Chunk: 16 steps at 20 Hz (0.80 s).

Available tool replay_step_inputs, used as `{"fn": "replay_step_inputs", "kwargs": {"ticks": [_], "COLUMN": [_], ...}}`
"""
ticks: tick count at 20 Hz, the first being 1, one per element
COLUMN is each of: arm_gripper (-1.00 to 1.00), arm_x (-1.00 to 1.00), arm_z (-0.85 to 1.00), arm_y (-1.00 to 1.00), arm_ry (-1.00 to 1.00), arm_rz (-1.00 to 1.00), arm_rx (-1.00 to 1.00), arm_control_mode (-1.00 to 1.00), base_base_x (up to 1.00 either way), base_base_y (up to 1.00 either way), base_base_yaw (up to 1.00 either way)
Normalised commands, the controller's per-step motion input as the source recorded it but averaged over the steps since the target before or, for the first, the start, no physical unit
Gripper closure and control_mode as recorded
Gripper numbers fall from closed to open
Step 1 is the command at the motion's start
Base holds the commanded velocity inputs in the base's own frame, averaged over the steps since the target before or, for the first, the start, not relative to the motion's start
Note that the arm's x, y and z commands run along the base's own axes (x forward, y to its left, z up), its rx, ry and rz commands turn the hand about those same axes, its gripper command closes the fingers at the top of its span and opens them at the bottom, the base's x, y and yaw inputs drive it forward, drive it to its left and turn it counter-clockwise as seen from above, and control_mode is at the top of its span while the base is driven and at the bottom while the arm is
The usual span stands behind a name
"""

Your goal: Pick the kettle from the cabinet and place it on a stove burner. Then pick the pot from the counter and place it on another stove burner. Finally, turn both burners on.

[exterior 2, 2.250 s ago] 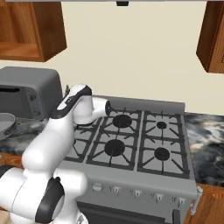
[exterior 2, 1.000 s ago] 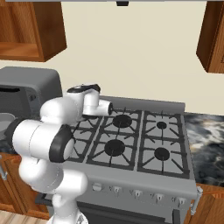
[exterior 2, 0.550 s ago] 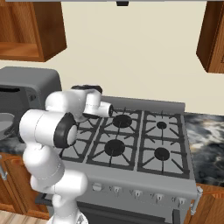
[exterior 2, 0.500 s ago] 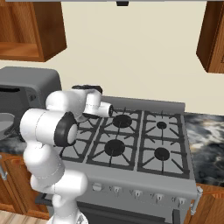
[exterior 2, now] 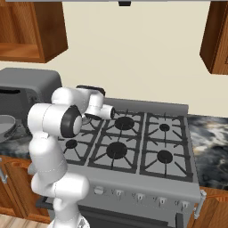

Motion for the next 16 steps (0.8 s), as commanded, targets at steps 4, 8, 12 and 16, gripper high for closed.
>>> {"fn": "replay_step_inputs", "kwargs": {"ticks": [4,8,12,16], "arm_gripper": [1.00,1.00,1.00,1.00], "arm_x": [0.30,0.33,0.34,0.33], "arm_z": [-0.15,-0.16,-0.15,-0.17], "arm_y": [0.06,0.05,0.05,0.03], "arm_ry": [0.00,0.00,0.00,0.00], "arm_rz": [0.00,0.00,0.00,0.00], "arm_rx": [0.00,0.00,0.00,0.00], "arm_control_mode": [-1.00,-1.00,-1.00,-1.00], "base_base_x": [0.00,0.00,0.00,0.00], "base_base_y": [0.00,0.00,0.00,0.00], "base_base_yaw": [0.00,0.00,0.00,0.00]}}
